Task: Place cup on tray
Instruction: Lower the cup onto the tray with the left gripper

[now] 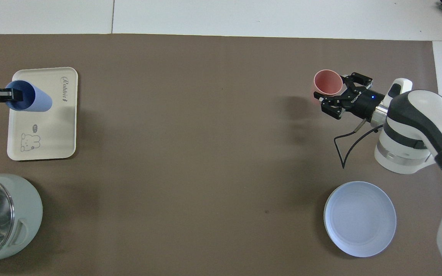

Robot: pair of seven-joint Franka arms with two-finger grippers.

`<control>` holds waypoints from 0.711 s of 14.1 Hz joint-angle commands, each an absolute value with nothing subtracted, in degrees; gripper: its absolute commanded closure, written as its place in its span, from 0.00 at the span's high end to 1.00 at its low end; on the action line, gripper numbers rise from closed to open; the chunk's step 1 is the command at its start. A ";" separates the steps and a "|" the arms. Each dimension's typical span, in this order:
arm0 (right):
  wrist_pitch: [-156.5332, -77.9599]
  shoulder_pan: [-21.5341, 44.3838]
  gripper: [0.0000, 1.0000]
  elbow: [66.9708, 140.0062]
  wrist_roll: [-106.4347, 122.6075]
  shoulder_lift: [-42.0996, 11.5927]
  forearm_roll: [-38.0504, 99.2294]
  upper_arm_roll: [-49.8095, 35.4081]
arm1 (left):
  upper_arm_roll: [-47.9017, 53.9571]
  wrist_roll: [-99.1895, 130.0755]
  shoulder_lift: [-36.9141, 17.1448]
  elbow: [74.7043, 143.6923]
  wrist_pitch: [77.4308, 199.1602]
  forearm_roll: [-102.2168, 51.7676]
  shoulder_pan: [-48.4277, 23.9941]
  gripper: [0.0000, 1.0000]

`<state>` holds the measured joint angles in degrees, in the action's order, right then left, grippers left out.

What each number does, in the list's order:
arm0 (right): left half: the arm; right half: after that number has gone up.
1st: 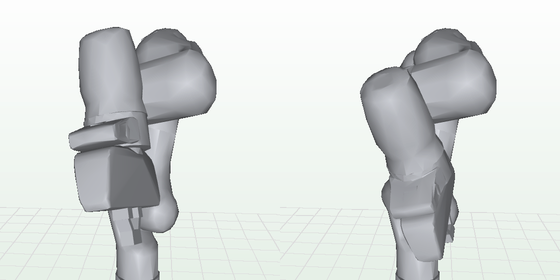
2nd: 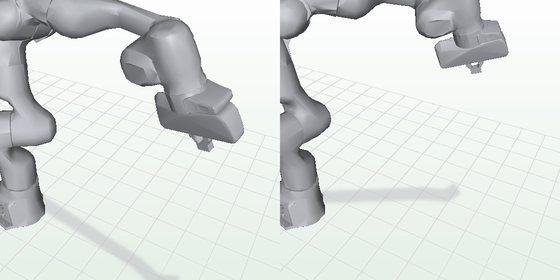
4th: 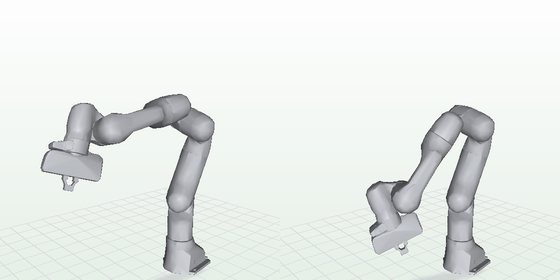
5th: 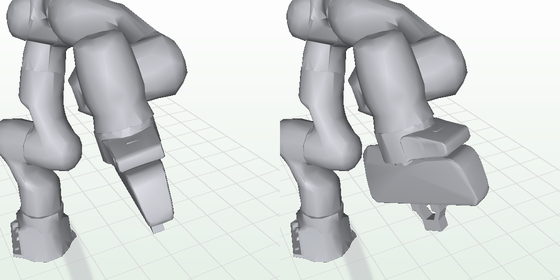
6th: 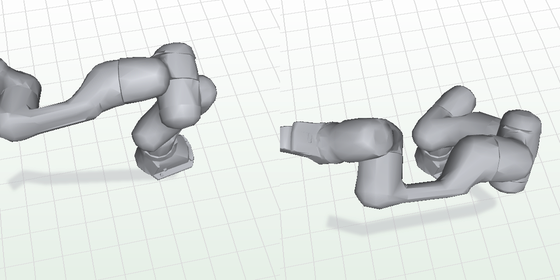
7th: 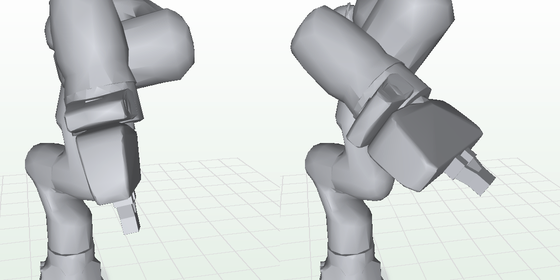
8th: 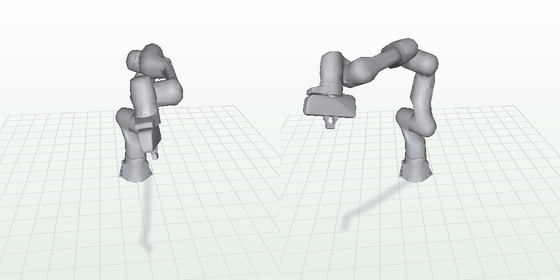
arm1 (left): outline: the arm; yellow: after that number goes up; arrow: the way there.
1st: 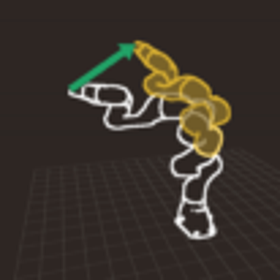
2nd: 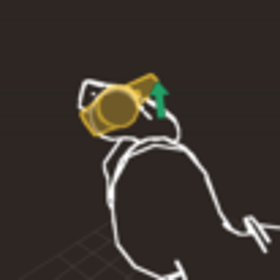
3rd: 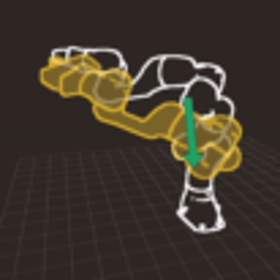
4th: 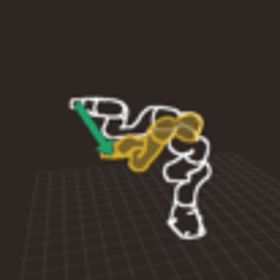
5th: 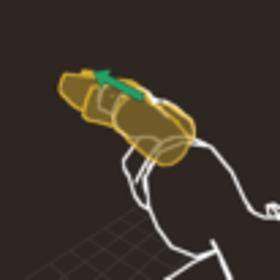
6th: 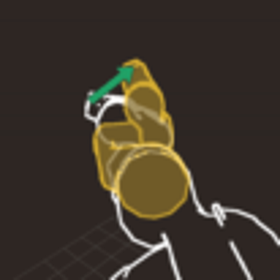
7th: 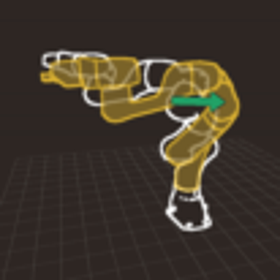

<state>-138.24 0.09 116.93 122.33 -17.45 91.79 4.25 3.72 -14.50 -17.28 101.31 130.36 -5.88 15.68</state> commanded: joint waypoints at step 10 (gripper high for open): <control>-131.13 -4.75 1.00 120.32 130.78 -18.98 97.29 3.52 | 4.39 -13.36 -23.82 94.93 132.37 -5.10 18.72 0.44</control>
<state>-131.71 -3.73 119.11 128.58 -19.38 95.54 4.21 4.05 -14.32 -22.58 97.92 133.15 -5.88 18.73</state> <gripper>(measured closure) 0.115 0.872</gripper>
